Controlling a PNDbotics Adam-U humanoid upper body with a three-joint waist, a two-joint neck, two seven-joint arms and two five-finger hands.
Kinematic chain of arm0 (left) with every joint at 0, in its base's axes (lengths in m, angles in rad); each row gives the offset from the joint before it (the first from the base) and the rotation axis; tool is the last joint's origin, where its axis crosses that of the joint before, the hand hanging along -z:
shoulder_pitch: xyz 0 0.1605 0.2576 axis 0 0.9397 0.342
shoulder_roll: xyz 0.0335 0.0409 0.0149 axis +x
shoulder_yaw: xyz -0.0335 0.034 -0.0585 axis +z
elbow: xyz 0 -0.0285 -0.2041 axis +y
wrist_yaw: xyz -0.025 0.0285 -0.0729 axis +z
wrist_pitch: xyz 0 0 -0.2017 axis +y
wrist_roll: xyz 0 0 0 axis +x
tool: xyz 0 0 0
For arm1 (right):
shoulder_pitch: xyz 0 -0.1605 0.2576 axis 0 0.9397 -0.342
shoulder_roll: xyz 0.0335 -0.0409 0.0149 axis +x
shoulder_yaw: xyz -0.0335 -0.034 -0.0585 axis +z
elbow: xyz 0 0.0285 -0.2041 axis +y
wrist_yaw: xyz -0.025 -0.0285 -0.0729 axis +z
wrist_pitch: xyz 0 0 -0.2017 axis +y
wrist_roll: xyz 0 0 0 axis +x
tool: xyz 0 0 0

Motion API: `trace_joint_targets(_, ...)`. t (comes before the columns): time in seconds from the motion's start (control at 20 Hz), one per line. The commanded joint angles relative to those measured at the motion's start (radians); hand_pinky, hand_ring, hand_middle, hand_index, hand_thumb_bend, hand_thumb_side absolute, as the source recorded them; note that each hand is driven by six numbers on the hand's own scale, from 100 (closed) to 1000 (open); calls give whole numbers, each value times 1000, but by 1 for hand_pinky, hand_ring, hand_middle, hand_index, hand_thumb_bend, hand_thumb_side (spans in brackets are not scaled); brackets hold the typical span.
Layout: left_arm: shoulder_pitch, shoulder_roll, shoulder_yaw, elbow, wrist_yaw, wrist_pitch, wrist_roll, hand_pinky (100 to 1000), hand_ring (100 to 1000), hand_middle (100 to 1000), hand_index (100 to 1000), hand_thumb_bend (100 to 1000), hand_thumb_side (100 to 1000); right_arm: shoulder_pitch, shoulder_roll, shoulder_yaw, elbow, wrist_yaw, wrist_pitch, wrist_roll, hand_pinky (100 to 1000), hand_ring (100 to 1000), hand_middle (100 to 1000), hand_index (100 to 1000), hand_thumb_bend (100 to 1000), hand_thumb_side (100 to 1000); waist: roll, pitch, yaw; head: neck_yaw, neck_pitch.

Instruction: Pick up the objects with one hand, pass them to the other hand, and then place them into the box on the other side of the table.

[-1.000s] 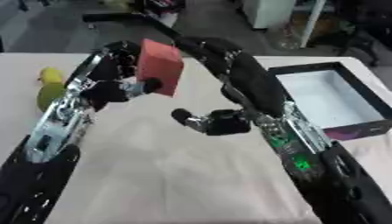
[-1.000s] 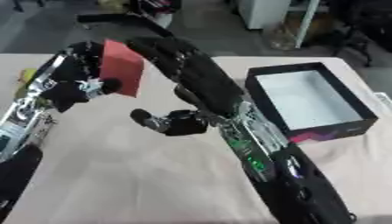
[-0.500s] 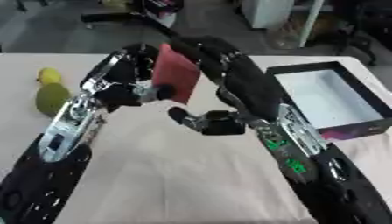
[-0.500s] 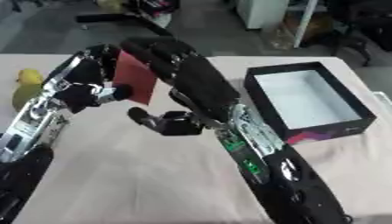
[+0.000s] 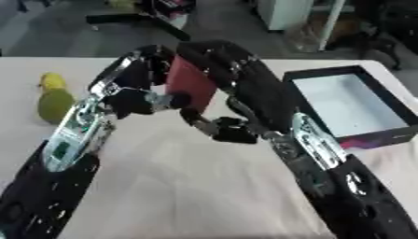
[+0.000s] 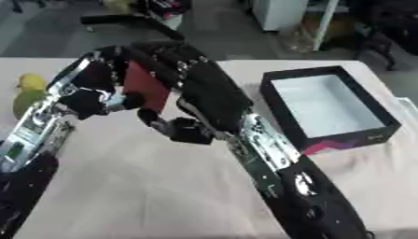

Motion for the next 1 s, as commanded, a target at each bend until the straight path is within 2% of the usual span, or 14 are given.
trace_joint_targets(0.05,-20,-3,2,-29,10,-4,-19,523,508,459,580,733,112,-18,-4,-15,-20,39,25,0,831,833,856,1000,241,100,4,-8,-1,-2,5)
trace_joint_targets(0.3,-23,-6,8,-37,9,-10,-30,528,513,464,586,731,113,-16,-4,-17,-27,82,52,11,818,820,845,994,174,100,4,-8,-2,-1,5)
trace_joint_targets(0.45,-22,-8,12,-42,8,-17,-40,533,517,469,593,731,119,-14,-3,-17,-33,102,77,6,783,790,821,977,100,100,4,-8,-3,-3,5)
trace_joint_targets(0.6,-19,-8,16,-42,6,-25,-56,537,520,473,598,731,124,-14,-1,-15,-35,105,106,-14,748,758,796,958,100,100,4,-8,-4,-4,5)
trace_joint_targets(0.8,-15,-7,24,-43,3,-38,-91,552,536,491,622,727,150,-12,0,-14,-38,90,140,-62,647,671,731,922,100,100,4,-8,-5,-6,5)
trace_joint_targets(0.9,-12,-3,29,-45,1,-45,-110,567,549,508,648,755,194,-9,0,-18,-44,72,156,-107,574,607,645,879,100,100,4,-8,-5,-6,5)
trace_joint_targets(1.0,-5,1,38,-45,-5,-49,-124,588,580,536,686,867,314,-6,-2,-24,-50,49,167,-158,506,545,555,811,100,100,4,-8,-5,-7,5)
